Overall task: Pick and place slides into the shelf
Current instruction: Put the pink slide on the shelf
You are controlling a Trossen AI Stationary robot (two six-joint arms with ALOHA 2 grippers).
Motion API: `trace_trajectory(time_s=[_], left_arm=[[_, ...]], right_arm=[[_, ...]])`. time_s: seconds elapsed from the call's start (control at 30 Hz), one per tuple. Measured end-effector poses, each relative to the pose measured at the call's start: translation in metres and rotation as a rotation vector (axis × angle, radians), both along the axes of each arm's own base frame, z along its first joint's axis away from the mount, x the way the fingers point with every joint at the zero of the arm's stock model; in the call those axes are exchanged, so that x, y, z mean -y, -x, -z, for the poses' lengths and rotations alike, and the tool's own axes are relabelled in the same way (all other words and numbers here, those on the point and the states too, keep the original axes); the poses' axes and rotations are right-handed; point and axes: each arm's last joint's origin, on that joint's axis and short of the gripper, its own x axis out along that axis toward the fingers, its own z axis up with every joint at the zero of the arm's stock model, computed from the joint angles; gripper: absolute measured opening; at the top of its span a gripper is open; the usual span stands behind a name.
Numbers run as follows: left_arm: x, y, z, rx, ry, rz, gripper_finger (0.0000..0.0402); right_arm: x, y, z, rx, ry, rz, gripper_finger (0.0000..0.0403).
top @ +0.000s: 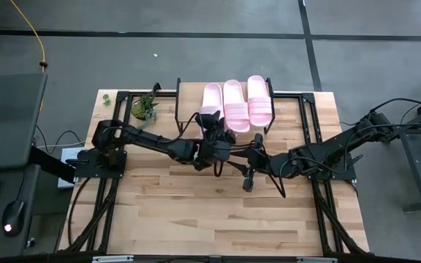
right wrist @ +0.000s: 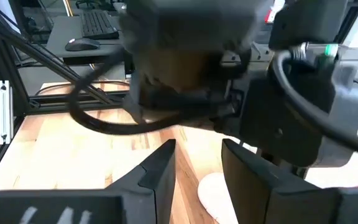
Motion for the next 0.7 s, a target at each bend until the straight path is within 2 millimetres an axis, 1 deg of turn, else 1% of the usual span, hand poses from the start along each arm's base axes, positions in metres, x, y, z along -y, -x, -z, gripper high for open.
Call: trace_trajectory(time_s=[0.1, 0.17, 0.23, 0.5, 0.7], left_arm=[[0.007, -0.002, -0.005, -0.007, 0.000, 0.026, 0.0168], [0.009, -0.002, -0.005, -0.011, 0.000, 0.031, 0.0168], [0.011, -0.001, -0.003, -0.029, 0.001, 0.035, 0.0168], [0.010, 0.005, 0.006, -0.055, 0.022, 0.018, 0.0168], [0.013, 0.006, 0.008, -0.062, 0.024, 0.017, 0.0168]], right_arm=[[0.000, 0.000, 0.000, -0.001, 0.000, 0.000, 0.0119], [0.000, 0.000, 0.001, -0.004, -0.007, 0.003, 0.0119], [0.000, 0.000, 0.001, -0.003, -0.012, 0.003, 0.0119], [0.000, 0.000, 0.001, -0.004, -0.013, 0.004, 0.0119], [0.000, 0.000, 0.001, -0.004, -0.013, 0.004, 0.0119]])
